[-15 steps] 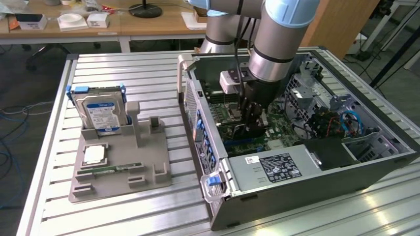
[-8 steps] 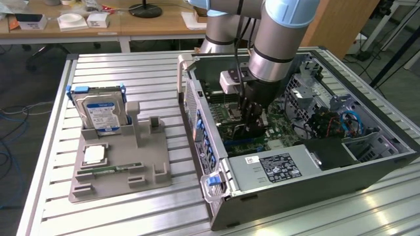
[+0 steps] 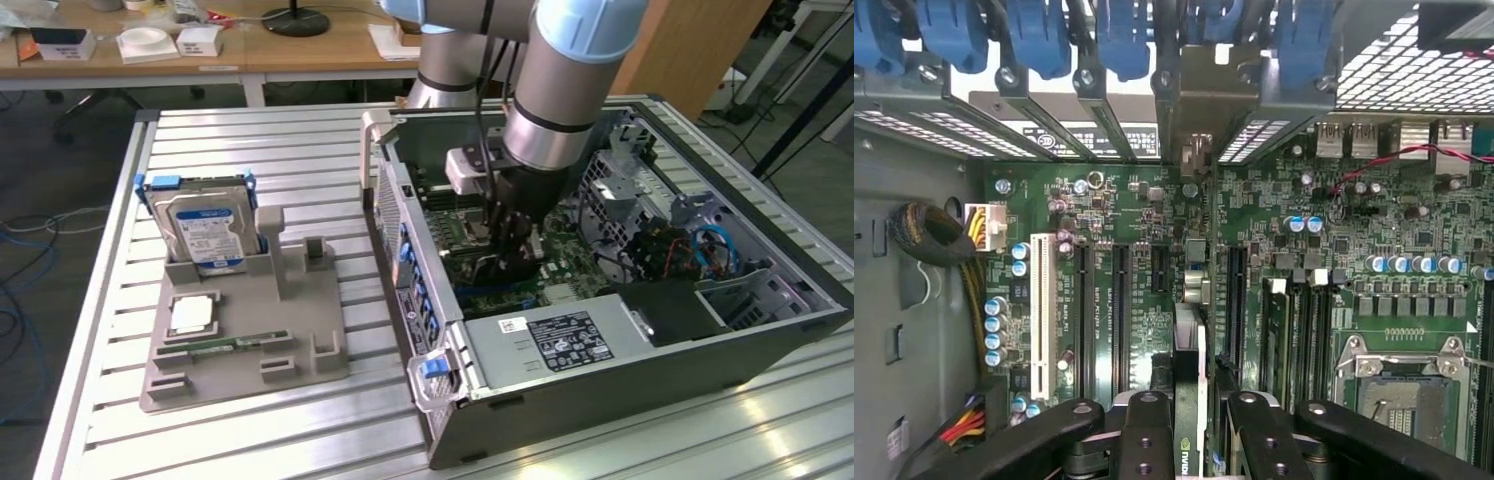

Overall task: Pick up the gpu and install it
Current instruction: 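Insert the gpu into the slot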

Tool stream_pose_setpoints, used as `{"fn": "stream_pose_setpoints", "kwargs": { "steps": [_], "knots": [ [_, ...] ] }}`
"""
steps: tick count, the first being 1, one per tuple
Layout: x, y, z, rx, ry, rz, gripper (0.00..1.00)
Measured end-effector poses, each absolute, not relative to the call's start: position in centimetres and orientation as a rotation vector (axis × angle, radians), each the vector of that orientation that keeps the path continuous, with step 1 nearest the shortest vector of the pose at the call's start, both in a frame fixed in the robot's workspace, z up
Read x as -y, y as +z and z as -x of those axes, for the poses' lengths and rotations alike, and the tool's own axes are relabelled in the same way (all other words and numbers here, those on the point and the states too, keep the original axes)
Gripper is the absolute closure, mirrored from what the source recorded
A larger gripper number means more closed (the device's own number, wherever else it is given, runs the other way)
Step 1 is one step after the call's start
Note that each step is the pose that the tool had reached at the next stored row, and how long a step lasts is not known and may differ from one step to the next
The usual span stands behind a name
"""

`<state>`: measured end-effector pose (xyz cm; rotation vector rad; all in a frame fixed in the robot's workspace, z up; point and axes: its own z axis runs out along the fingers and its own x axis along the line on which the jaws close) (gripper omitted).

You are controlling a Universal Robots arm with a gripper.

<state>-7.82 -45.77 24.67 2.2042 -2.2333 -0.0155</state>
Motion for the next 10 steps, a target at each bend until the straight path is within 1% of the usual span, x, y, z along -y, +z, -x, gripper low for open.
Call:
{"fn": "stream_pose_setpoints", "kwargs": {
  "steps": [10],
  "knots": [
    [45.77, 23.76, 8.27, 2.239, -0.005, -2.211, 0.74]
  ]
}}
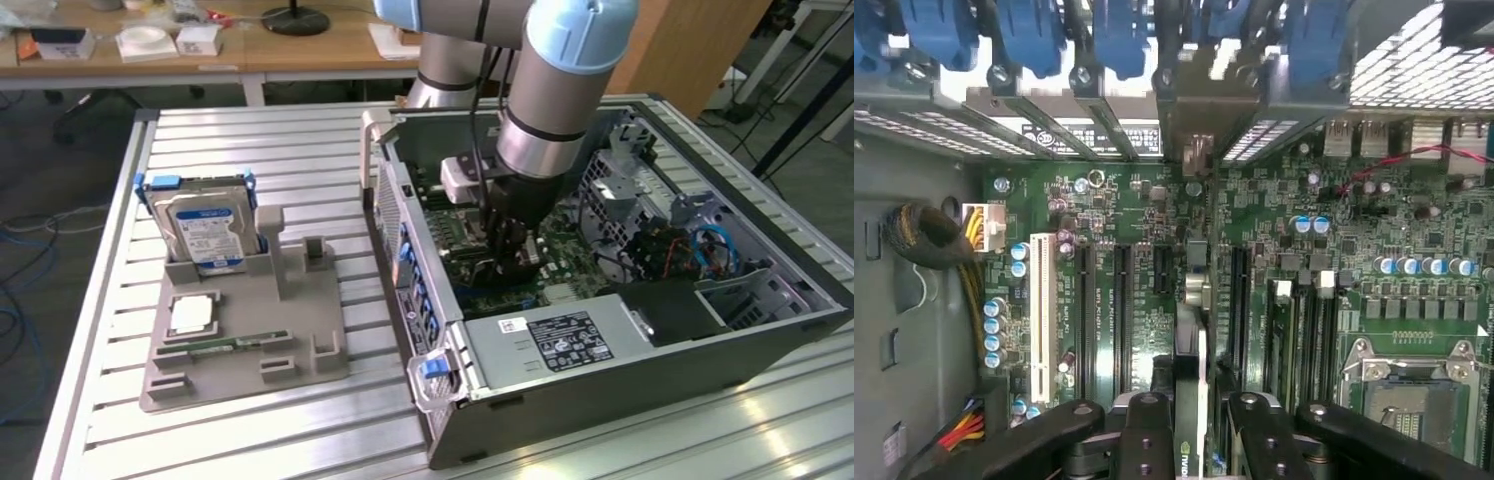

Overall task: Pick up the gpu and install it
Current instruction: 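Insert the gpu into the slot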

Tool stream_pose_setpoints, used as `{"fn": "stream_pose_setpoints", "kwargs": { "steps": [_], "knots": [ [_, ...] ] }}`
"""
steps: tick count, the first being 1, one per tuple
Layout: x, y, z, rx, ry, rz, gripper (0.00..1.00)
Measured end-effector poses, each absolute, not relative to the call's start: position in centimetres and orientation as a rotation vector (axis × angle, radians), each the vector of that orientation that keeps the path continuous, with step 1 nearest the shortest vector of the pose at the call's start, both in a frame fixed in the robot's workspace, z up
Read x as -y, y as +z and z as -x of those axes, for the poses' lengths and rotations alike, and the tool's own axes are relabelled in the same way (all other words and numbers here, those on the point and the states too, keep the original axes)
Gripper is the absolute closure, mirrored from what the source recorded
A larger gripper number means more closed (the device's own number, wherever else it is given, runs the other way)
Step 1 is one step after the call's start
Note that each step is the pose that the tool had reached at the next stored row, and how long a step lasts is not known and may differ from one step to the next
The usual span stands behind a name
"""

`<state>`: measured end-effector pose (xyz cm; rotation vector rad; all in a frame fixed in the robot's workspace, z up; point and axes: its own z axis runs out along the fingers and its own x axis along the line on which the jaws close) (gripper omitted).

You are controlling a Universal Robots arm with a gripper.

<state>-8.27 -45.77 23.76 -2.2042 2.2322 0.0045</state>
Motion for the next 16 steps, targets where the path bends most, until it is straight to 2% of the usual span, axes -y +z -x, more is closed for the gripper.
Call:
{"fn": "stream_pose_setpoints", "kwargs": {
  "steps": [16],
  "knots": [
    [45.76, 23.85, 8.41, -2.237, 0.011, 2.206, 0.74]
  ]
}}
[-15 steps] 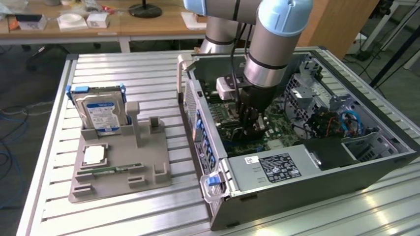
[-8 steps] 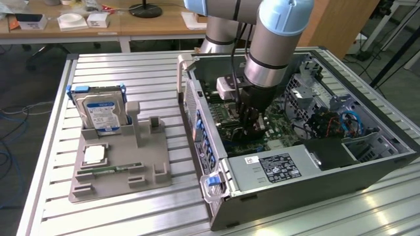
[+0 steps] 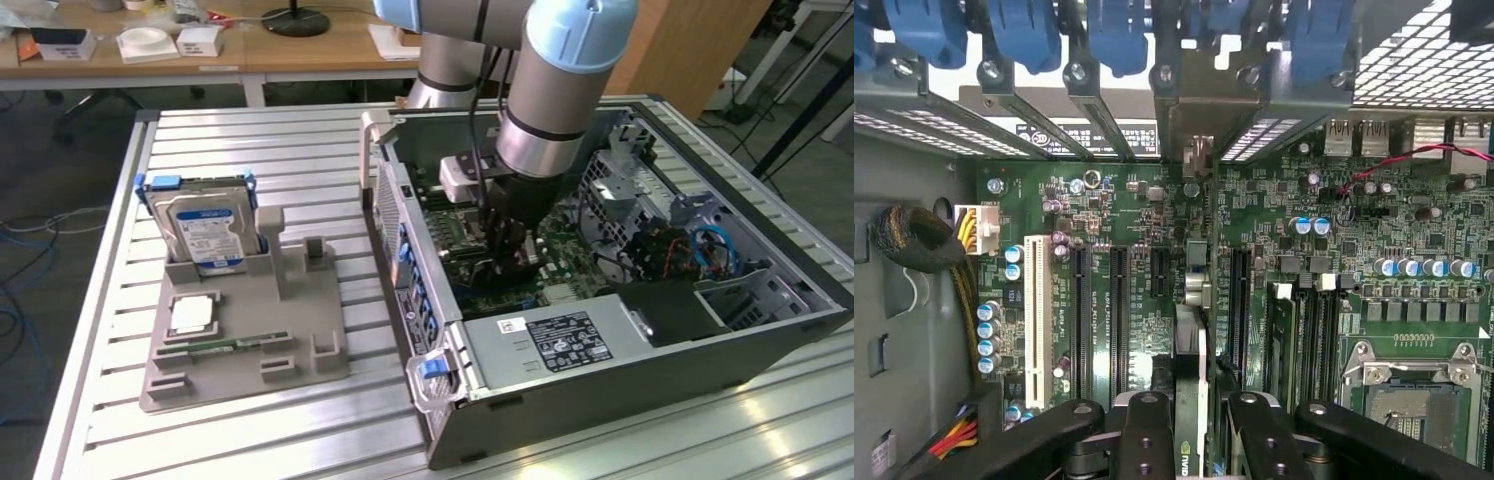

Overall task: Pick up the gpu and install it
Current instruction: 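Insert the gpu into the slot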

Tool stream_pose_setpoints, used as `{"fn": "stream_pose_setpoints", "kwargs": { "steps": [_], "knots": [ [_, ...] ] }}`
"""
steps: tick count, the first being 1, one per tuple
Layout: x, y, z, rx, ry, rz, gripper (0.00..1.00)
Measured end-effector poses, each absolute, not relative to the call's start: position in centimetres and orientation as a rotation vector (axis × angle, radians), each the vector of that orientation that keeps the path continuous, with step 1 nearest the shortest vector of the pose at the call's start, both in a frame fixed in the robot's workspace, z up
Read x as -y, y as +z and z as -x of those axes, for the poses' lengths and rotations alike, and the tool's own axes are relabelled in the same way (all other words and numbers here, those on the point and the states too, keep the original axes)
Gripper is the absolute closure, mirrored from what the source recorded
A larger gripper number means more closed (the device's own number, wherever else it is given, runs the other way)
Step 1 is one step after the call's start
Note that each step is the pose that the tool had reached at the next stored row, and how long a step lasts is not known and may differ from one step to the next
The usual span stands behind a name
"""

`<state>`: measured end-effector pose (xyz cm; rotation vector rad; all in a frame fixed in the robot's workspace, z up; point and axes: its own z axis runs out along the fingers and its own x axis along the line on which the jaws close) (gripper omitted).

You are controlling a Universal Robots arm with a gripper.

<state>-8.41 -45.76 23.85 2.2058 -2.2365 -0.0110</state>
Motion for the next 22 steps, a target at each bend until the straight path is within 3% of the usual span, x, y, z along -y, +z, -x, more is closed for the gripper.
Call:
{"fn": "stream_pose_setpoints", "kwargs": {
  "steps": [2, 4, 7, 8, 16, 19, 21, 22],
  "knots": [
    [45.8, 23.8, 8.4, 2.237, -0.009, -2.207, 0.69],
    [45.8, 23.8, 8.3, 2.236, -0.008, -2.208, 0.58],
    [45.8, 24.0, 8.3, 2.236, -0.008, -2.208, 0.58],
    [45.8, 24.2, 8.3, 2.236, -0.008, -2.208, 0.52],
    [45.5, 27.0, 8.3, 2.236, -0.008, -2.208, 0.52],
    [45.4, 27.2, 8.3, 2.237, -0.007, -2.208, 0.60],
    [45.4, 27.2, 8.3, 2.237, -0.007, -2.208, 0.71],
    [45.4, 27.2, 8.3, 2.237, -0.007, -2.208, 0.71]
  ]
}}
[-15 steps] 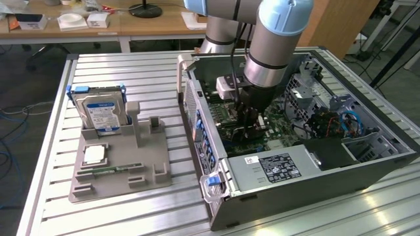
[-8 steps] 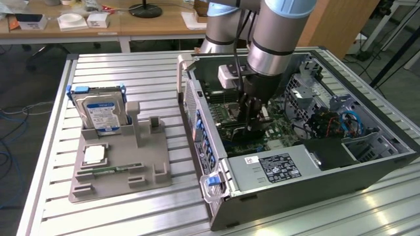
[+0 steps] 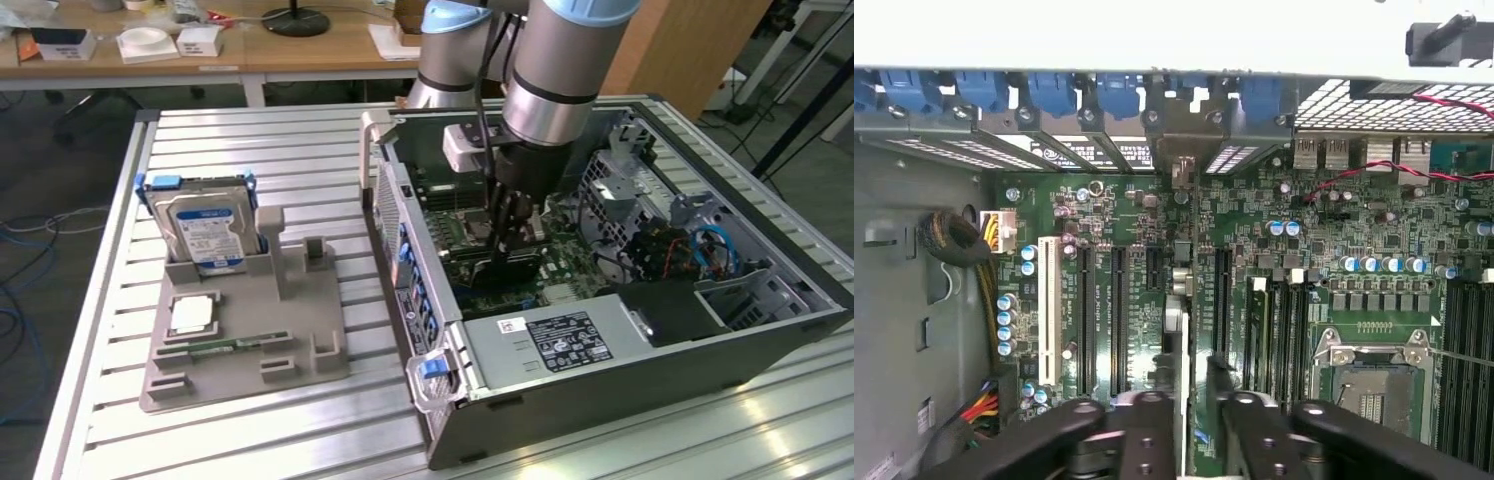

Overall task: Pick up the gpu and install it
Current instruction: 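Insert the gpu into the slot, then press down on the gpu until it lock into place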

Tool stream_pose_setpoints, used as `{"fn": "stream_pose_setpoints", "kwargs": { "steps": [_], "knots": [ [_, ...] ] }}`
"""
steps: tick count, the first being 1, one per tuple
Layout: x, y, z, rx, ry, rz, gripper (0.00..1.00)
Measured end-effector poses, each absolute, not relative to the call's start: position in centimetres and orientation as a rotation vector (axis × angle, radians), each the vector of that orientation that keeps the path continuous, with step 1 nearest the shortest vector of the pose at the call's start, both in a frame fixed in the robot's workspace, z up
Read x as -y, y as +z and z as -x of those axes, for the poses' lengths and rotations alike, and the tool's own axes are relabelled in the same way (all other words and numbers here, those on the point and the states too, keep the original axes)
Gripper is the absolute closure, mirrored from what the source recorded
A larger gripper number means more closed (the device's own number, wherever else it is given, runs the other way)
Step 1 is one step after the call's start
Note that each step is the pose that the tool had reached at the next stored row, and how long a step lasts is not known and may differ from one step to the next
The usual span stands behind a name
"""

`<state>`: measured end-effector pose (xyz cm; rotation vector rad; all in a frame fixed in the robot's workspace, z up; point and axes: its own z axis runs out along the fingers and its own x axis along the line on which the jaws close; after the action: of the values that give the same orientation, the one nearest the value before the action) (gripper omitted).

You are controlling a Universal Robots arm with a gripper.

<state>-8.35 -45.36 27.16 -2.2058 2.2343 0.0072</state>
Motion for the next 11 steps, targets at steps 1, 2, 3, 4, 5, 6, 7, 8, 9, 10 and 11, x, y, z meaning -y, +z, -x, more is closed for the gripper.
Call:
{"fn": "stream_pose_setpoints", "kwargs": {
  "steps": [1, 2, 3, 4, 5, 6, 7, 8, 9, 10, 11],
  "knots": [
    [45.36, 27.16, 8.34, -2.234, 0.007, 2.206, 0.77],
    [45.36, 27.17, 8.34, -2.234, 0.007, 2.206, 0.83],
    [45.36, 27.17, 8.34, -2.234, 0.007, 2.206, 0.89],
    [45.36, 27.17, 8.34, -2.234, 0.007, 2.206, 0.89],
    [45.36, 27.17, 8.35, -2.234, 0.007, 2.206, 0.89],
    [45.36, 27.17, 8.35, -2.234, 0.007, 2.206, 0.89],
    [45.36, 27.17, 8.35, -2.234, 0.007, 2.206, 0.89],
    [45.36, 27.17, 8.34, -2.234, 0.007, 2.206, 0.89],
    [45.36, 27.17, 8.34, -2.234, 0.007, 2.206, 0.89],
    [45.36, 27.17, 8.34, -2.234, 0.007, 2.206, 0.89],
    [45.36, 27.17, 8.34, -2.234, 0.007, 2.206, 0.89]
  ]
}}
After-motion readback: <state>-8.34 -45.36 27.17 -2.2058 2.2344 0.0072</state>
